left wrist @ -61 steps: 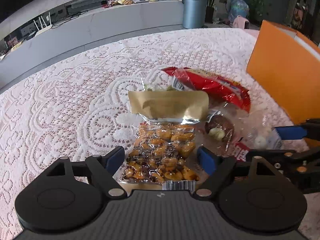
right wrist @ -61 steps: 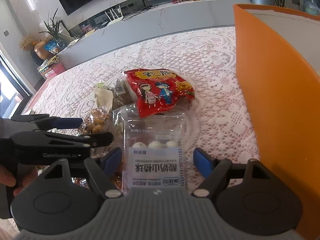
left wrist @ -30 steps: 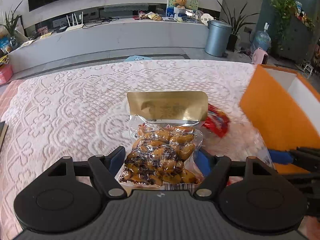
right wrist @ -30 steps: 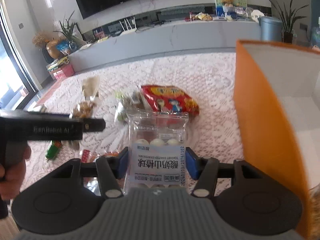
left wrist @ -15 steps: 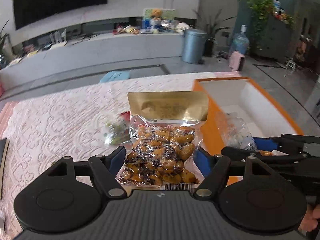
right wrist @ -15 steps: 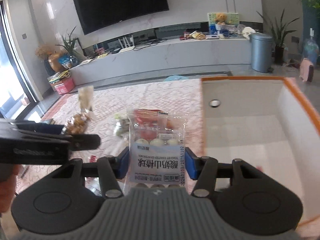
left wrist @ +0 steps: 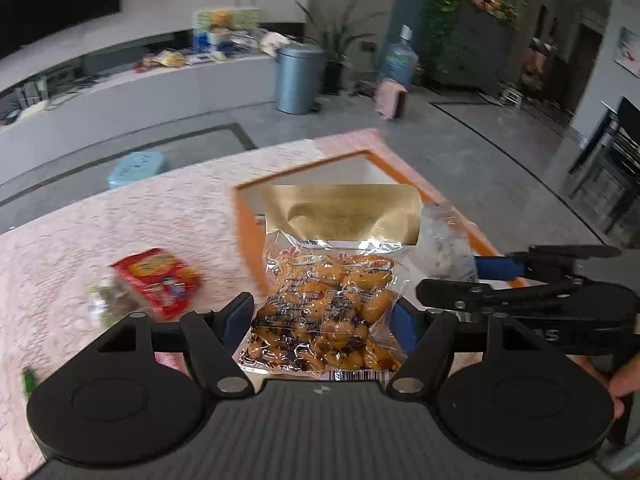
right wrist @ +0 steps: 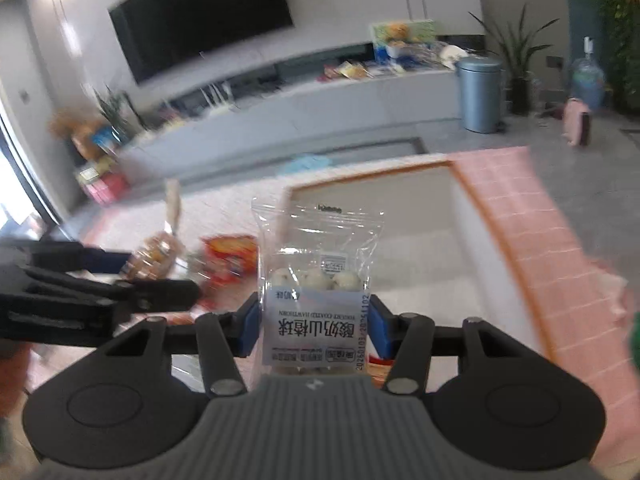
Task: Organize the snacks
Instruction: 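Carry both packets over the orange box, then release both packets into the box and withdraw both tools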
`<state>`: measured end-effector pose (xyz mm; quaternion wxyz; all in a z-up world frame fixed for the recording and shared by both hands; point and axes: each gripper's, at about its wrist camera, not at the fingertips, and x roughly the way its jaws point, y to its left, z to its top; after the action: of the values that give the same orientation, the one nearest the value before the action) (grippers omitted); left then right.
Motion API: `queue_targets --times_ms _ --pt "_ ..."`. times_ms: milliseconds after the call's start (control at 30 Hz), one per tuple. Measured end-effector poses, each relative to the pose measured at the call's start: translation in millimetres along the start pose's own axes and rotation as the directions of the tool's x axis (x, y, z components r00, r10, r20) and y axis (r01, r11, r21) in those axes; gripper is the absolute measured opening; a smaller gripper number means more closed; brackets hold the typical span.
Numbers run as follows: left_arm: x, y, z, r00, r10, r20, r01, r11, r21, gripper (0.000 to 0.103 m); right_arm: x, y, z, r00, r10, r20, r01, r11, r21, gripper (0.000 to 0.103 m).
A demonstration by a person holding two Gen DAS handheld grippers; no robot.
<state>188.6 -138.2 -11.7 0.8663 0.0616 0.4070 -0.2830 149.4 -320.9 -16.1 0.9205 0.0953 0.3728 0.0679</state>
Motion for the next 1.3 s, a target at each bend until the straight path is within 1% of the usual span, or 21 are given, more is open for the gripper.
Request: queue_targets --times_ms 67,133,200,233,300,367,467,533,633,667,733,767,800,833,900,1000,1067,1100,1133,1233,1300 --pt "15.1 -13.3 5.4 0.999 -0.024 -0.026 0.025 1.0 0.015 0.082 3.7 -14.7 1.5 0.998 -0.039 -0.04 0.038 0.999 -0.014 0.052" --pt "32.5 -22.4 12.3 0.997 -0.046 -0.068 0.049 0.998 0.033 0.082 11.3 -31.7 2.7 0.994 -0.044 -0.098 0.042 0.999 -0.017 0.053" --pt "48.0 -30.8 15.8 0.992 -0.069 -0.107 0.074 0.996 0.039 0.082 21.1 -47.5 4.2 0.985 -0.042 -0.168 0.038 0.999 -0.029 0.053" --pt "57.6 -33.5 18.7 0.989 -0.072 -0.128 0.079 0.996 0.045 0.082 23.4 -53.6 5.8 0.982 -0.047 -0.182 0.043 0.999 -0.03 0.053" --pt "75.6 -38.3 20.9 0.986 -0.051 -0.159 0.063 0.995 0.075 0.082 33.1 -64.0 10.2 0.97 -0.078 -0.23 0.068 0.996 -0.049 0.053" --pt "91.3 -41.1 20.1 0.98 -0.027 -0.197 0.049 0.993 0.106 0.082 42.3 -70.5 12.1 0.961 -0.086 -0.264 0.072 0.995 -0.063 0.053" --pt "108.7 -36.9 19.3 0.971 -0.009 -0.237 0.039 0.992 0.123 0.082 61.3 -73.0 13.7 0.939 -0.099 -0.33 0.072 0.993 -0.095 0.054" --pt "120.2 -34.8 22.2 0.967 0.005 -0.256 0.034 0.989 0.147 0.082 72.8 -73.6 13.9 0.925 -0.102 -0.365 0.064 0.991 -0.115 0.054" --pt "133.2 -34.9 27.4 0.962 0.038 -0.272 0.026 0.974 0.227 0.082 88.5 -74.5 11.6 0.908 -0.09 -0.41 0.04 0.991 -0.129 0.054" --pt "137.0 -35.9 28.7 0.96 0.048 -0.276 0.026 0.965 0.261 0.082 91.7 -72.0 10.1 0.902 -0.077 -0.425 0.022 0.991 -0.133 0.055" --pt "143.3 -40.0 29.6 0.957 0.066 -0.283 0.033 0.942 0.333 0.082 96.2 -73.3 7.0 0.892 -0.079 -0.446 0.015 0.989 -0.144 0.056" --pt "146.1 -42.4 28.7 0.957 0.075 -0.282 0.038 0.926 0.375 0.082 99.0 -72.7 5.2 0.887 -0.091 -0.452 0.019 0.987 -0.162 0.056" --pt "149.9 -44.5 26.5 0.956 0.081 -0.282 0.05 0.902 0.428 0.082 101.7 -72.2 4.1 0.883 -0.1 -0.459 0.022 0.985 -0.172 0.056" --pt "153.1 -47.7 24.3 0.953 0.085 -0.291 0.062 0.884 0.463 0.082 104.2 -72.5 3.0 0.877 -0.095 -0.47 0.015 0.985 -0.171 0.056" --pt "164.5 -48.5 17.7 0.939 0.1 -0.33 0.095 0.846 0.524 0.082 106.5 -74.6 1.5 0.867 -0.082 -0.491 0.001 0.987 -0.162 0.057" --pt "182.7 -45.3 9.0 0.917 0.132 -0.376 0.132 0.79 0.599 0.082 111.6 -74.9 2.6 0.857 -0.088 -0.507 -0.001 0.985 -0.173 0.057" --pt "191.0 -42.6 4.0 0.907 0.145 -0.394 0.155 0.756 0.636 0.082 113.3 -72.3 4.5 0.852 -0.087 -0.516 -0.003 0.985 -0.171 0.057" --pt "193.8 -41.1 2.1 0.905 0.15 -0.399 0.163 0.743 0.649 0.082 113.4 -72.7 4.9 0.849 -0.087 -0.521 -0.003 0.986 -0.169 0.057" --pt "197.7 -40.4 3.7 0.902 0.156 -0.402 0.165 0.736 0.656 0.082 116.8 -72.9 5.2 0.847 -0.086 -0.525 -0.005 0.986 -0.169 0.057" --pt "204.2 -37.6 0.9 0.895 0.167 -0.413 0.175 0.72 0.672 0.083 121.9 -72.9 5.5 0.842 -0.086 -0.532 -0.009 0.985 -0.172 0.058" --pt "208.0 -36.9 -0.1 0.89 0.17 -0.424 0.185 0.714 0.675 0.084 122.0 -72.0 4.2 0.84 -0.087 -0.536 -0.008 0.985 -0.173 0.059"
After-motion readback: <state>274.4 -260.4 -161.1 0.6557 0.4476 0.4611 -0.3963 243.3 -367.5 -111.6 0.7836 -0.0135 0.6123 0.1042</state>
